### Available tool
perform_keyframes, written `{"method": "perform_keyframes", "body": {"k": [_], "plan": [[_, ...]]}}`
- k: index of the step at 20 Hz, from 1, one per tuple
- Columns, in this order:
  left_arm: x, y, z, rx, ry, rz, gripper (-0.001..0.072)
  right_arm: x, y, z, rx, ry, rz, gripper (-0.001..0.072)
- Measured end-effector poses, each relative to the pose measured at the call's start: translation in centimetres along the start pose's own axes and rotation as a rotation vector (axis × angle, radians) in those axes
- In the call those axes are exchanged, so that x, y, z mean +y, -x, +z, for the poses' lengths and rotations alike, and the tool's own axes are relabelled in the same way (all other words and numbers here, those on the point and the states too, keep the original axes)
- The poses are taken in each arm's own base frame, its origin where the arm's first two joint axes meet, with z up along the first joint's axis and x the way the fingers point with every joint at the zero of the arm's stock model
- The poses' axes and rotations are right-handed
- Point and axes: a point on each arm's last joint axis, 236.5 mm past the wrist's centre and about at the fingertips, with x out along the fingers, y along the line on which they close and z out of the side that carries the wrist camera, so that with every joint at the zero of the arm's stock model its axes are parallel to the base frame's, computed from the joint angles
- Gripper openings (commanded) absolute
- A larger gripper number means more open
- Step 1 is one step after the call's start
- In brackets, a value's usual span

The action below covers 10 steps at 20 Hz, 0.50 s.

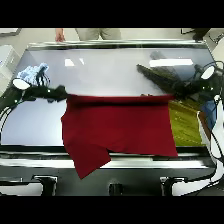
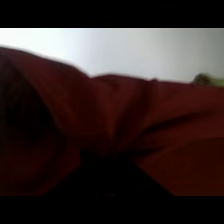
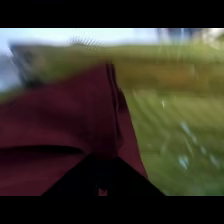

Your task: Fold the clothes and pants, and hang the long-sleeved shirts on hangers.

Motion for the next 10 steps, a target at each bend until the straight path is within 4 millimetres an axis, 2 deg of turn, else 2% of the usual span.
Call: {"method": "perform_keyframes", "body": {"k": [2, 4, 6, 8, 9, 10], "plan": [[1.7, -1.2, -3.9, 0.116, 0.038, 0.048, 0.0024, -1.2, -1.4, -3.1, 0.112, 0.014, -0.029, 0.0033], [3.0, -2.1, -6.6, 0.183, 0.066, 0.08, 0.0025, -2.1, -2.5, -5.2, 0.183, 0.032, -0.045, 0.0033], [3.7, -2.6, -8.3, 0.224, 0.085, 0.101, 0.0025, -2.6, -3.2, -6.4, 0.225, 0.042, -0.051, 0.0033], [4.2, -2.9, -8.7, 0.229, 0.092, 0.114, 0.0036, -2.8, -3.6, -7.2, 0.25, 0.05, -0.052, 0.0041], [4.4, -3.0, -8.9, 0.229, 0.092, 0.119, 0.0159, -2.8, -3.7, -7.5, 0.259, 0.049, -0.05, 0.0113], [4.5, -3.0, -8.9, 0.23, 0.094, 0.121, 0.0358, -2.8, -3.7, -7.6, 0.263, 0.05, -0.05, 0.0298]]}}
